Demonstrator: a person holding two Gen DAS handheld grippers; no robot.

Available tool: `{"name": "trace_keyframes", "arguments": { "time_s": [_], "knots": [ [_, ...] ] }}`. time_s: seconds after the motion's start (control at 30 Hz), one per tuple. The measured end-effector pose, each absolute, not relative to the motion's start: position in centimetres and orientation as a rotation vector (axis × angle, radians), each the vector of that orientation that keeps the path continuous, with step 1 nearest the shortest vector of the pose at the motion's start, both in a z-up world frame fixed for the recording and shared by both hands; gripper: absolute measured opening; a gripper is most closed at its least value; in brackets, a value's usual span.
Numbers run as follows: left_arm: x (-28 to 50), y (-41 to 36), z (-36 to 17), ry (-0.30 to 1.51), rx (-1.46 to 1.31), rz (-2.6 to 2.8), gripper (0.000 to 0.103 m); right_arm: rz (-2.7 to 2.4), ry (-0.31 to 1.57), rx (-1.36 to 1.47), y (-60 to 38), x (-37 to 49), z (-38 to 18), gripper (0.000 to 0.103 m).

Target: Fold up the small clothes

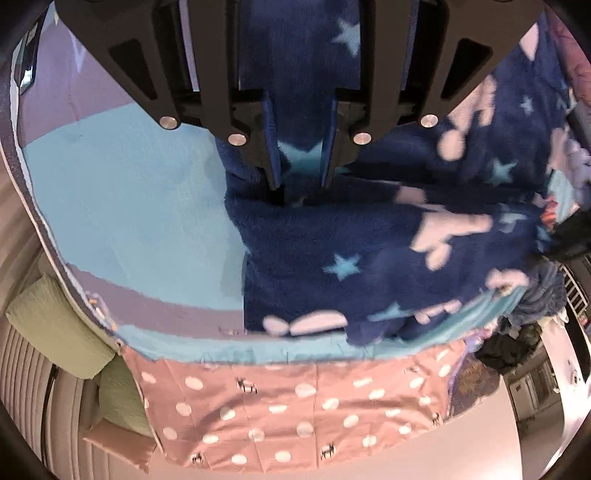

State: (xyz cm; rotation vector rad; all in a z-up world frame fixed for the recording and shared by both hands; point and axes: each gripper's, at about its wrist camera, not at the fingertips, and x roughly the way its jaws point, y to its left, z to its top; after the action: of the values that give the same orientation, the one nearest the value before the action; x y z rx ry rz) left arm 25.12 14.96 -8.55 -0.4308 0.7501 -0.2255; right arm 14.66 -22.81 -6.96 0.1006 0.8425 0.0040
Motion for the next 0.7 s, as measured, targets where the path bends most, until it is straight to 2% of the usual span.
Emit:
{"name": "trace_keyframes", "arguments": {
  "time_s": [0.17, 0.27, 0.33, 0.47, 0.53, 0.7],
  "knots": [
    [23.1, 16.1, -5.9, 0.619, -0.426, -0.200, 0.018, 0.051, 0.692, 0.078, -21.7, 14.7, -3.8, 0.023],
    [22.6, 16.1, -5.3, 0.600, -0.472, -0.314, 0.018, 0.102, 0.701, 0.126, -21.4, 16.4, -4.3, 0.023],
    [23.1, 15.2, -5.8, 0.628, -0.484, -0.404, 0.018, 0.175, 0.741, 0.167, -20.9, 17.9, -5.6, 0.023],
    [26.0, 11.5, -10.4, 0.850, -0.246, -0.266, 0.020, 0.076, 0.892, 0.130, -20.5, 20.1, -11.0, 0.024],
    [26.5, 10.0, -12.1, 0.848, -0.116, -0.211, 0.020, 0.089, 0.862, 0.120, -20.3, 19.5, -10.5, 0.024],
    [25.8, 9.5, -10.7, 0.818, -0.002, -0.135, 0.020, 0.125, 0.819, 0.079, -20.0, 18.7, -7.9, 0.026]
  ]
}}
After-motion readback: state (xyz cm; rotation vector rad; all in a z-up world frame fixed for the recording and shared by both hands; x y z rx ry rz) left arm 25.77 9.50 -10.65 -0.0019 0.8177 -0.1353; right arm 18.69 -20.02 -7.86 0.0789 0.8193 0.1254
